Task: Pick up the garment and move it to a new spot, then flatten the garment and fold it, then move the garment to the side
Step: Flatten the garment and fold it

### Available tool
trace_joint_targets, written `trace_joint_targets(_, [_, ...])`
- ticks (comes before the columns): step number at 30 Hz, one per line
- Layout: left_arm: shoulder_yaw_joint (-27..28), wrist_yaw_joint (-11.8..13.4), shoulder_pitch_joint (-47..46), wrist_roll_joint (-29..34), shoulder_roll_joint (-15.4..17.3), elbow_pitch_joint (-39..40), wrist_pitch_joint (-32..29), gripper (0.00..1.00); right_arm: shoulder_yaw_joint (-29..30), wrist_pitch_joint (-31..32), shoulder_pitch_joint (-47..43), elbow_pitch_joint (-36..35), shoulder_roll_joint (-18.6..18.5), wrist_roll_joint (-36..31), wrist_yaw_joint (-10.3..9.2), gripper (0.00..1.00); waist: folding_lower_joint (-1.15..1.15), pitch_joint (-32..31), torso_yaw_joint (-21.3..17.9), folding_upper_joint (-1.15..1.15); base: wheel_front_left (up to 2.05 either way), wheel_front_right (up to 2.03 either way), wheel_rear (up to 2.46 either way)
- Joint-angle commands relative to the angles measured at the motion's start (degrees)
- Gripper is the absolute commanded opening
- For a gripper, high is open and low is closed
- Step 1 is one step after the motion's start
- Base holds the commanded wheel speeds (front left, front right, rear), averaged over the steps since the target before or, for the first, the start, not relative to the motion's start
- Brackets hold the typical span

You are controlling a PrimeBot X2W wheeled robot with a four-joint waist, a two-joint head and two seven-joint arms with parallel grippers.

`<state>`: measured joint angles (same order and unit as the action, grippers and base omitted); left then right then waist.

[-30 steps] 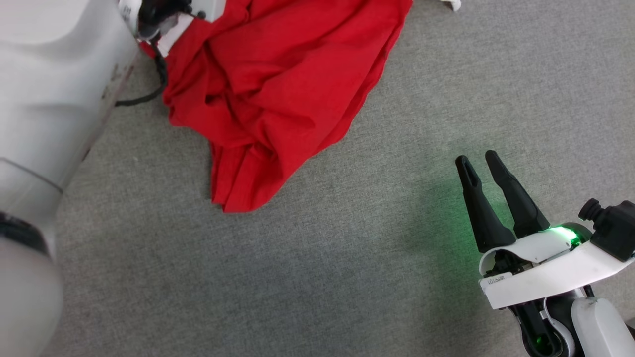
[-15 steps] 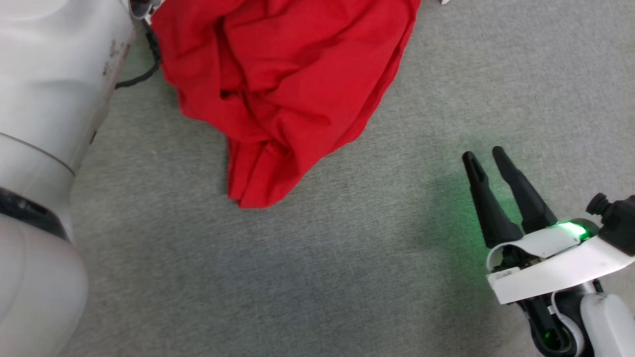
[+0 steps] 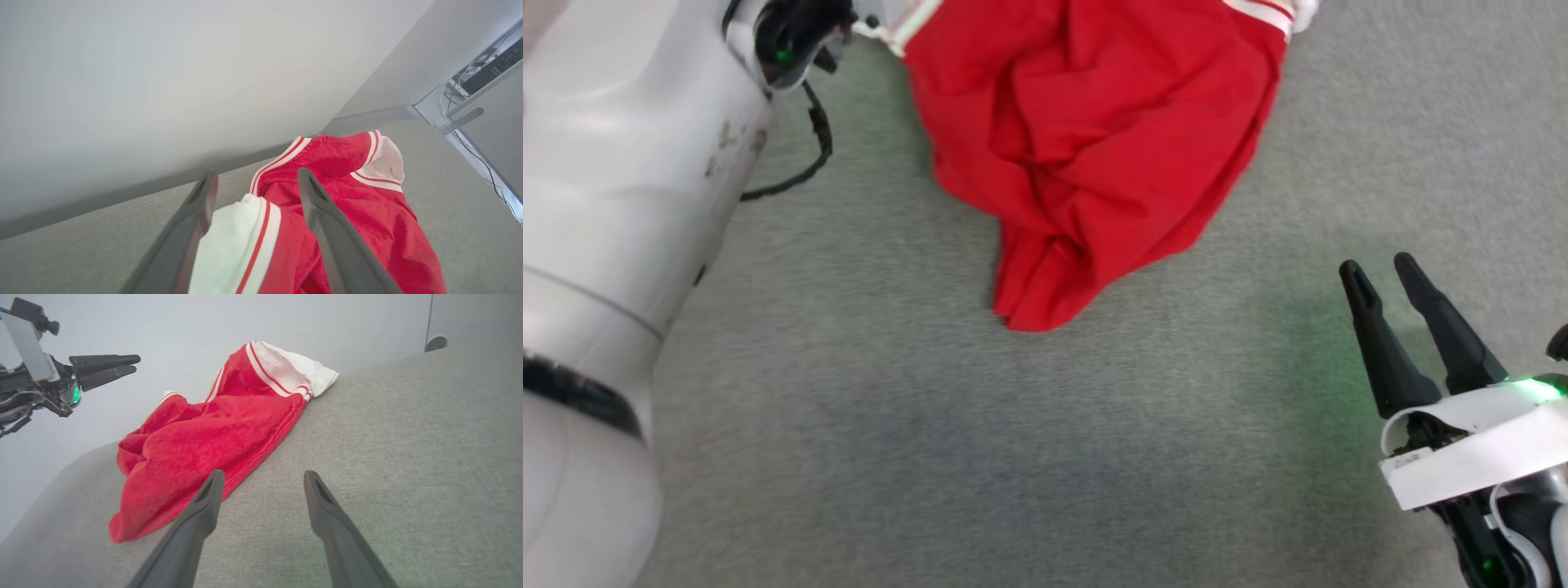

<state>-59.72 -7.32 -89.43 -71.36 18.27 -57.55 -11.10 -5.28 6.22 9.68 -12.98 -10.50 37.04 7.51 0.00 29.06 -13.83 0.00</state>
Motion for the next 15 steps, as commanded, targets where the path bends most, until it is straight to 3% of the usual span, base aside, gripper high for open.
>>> trace_joint_targets(1, [0.2, -0.2, 1.5, -0.6, 0.6, 1.0, 0.5, 1.0, 0.7, 0.4, -0.9, -0.4, 0.0, -0.9, -0.04, 1.0, 0.0, -3.7, 3.8, 0.0, 0.0, 0.0, 0.0])
trace_joint_targets(9, [-2.1, -0.2, 11.0, -1.6, 7.5, 13.3, 5.1, 1.0, 1.8, 6.3, -2.0, -3.3, -2.7, -5.3, -0.04, 1.0, 0.0, -8.1, 7.6, 0.0, 0.0, 0.0, 0.0])
trace_joint_targets(13, [-3.2, -0.1, 17.1, 0.2, 11.1, 18.5, 10.7, 1.0, 1.6, 10.6, -1.1, -4.1, -5.9, -7.0, -0.04, 1.0, 0.0, -10.1, 9.6, 0.0, 0.0, 0.0, 0.0])
trace_joint_targets(15, [-3.4, 1.3, 20.1, 1.2, 12.5, 21.3, 14.1, 1.0, 1.4, 12.7, -0.5, -3.9, -7.4, -7.1, -0.04, 1.0, 0.0, -10.8, 10.8, 0.0, 0.0, 0.0, 0.0])
